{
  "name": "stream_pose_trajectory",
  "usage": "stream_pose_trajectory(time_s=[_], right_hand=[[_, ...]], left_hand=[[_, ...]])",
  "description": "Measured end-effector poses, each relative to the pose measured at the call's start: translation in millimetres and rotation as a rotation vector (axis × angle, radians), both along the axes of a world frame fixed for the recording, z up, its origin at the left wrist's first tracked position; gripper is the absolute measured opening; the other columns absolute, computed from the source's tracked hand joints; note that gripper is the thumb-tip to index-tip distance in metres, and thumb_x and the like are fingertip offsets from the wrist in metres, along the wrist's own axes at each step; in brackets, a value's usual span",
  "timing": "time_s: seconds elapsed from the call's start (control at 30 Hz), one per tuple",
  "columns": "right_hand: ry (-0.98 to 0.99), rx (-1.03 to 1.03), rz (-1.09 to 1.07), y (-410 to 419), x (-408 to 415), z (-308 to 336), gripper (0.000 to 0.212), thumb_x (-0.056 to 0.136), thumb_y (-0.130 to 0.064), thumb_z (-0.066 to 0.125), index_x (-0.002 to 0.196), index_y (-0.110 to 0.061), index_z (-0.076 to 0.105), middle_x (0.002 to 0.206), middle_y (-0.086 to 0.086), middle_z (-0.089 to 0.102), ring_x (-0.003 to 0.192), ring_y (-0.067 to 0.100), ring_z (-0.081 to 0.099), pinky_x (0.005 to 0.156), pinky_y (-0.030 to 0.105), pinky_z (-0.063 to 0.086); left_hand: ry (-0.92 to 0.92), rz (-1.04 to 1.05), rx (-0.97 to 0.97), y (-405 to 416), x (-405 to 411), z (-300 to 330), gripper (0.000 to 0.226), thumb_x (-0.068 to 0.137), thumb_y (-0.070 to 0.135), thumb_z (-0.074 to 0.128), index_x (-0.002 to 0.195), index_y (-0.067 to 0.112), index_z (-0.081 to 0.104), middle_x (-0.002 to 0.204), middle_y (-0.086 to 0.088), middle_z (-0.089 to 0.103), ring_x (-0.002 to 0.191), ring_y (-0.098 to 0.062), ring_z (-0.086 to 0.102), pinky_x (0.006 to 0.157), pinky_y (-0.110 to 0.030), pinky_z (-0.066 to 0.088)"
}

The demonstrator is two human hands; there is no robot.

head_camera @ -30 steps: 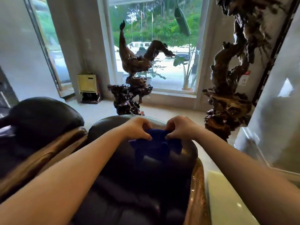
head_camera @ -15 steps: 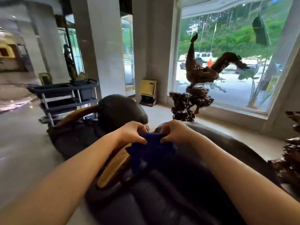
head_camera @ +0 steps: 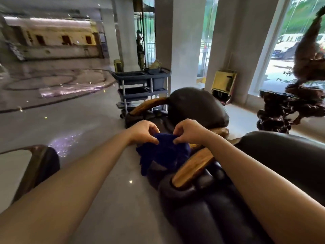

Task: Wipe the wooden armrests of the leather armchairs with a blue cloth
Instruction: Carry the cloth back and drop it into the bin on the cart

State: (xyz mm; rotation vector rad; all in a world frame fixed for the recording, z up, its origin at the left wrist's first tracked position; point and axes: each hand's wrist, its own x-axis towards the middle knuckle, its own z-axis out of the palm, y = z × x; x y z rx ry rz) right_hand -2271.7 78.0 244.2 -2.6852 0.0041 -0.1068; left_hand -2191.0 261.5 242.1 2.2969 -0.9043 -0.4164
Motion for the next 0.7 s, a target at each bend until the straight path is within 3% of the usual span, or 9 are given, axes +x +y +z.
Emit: stream_pose_trajectory(time_s=[0.3,0.43,0.6,0.7], right_hand=[[-0.011,0.024,0.137,26.2,184.3,-17.3,0.017,0.067,-0.016,0.078,0.083,-0.015,0.072,0.074,-0.001,0.066,0.066,0.007,0.056,0.064,0.02,0.041],[-0.028,-0.019,0.232,36.6,280.5,-5.3,0.017,0.069,-0.02,0.076,0.085,-0.017,0.072,0.078,-0.006,0.062,0.073,0.008,0.053,0.068,0.022,0.039],[0.011,-0.046,0.331,59.5,397.3,4.3,0.019,0.071,-0.02,0.076,0.088,-0.012,0.071,0.094,0.006,0.07,0.086,0.019,0.063,0.074,0.027,0.046],[0.011,-0.023,0.369,80.4,465.6,-0.2,0.019,0.072,-0.018,0.076,0.089,-0.014,0.068,0.085,-0.001,0.066,0.079,0.014,0.061,0.069,0.023,0.044]], left_hand=[[-0.03,0.136,-0.004,36.7,150.1,-14.0,0.024,0.075,0.011,0.07,0.094,0.022,0.06,0.092,0.002,0.064,0.083,-0.01,0.061,0.064,-0.019,0.049],[-0.041,0.212,-0.005,50.0,234.1,-5.1,0.025,0.073,0.014,0.072,0.094,0.023,0.062,0.091,0.002,0.065,0.082,-0.009,0.062,0.063,-0.019,0.05],[-0.024,0.281,-0.039,77.4,330.8,-1.3,0.025,0.074,0.014,0.071,0.094,0.025,0.06,0.088,0.007,0.063,0.081,-0.009,0.062,0.061,-0.018,0.05],[-0.027,0.31,-0.043,99.1,392.2,-4.7,0.025,0.076,0.012,0.069,0.095,0.023,0.059,0.09,0.004,0.062,0.082,-0.01,0.061,0.063,-0.02,0.051]])
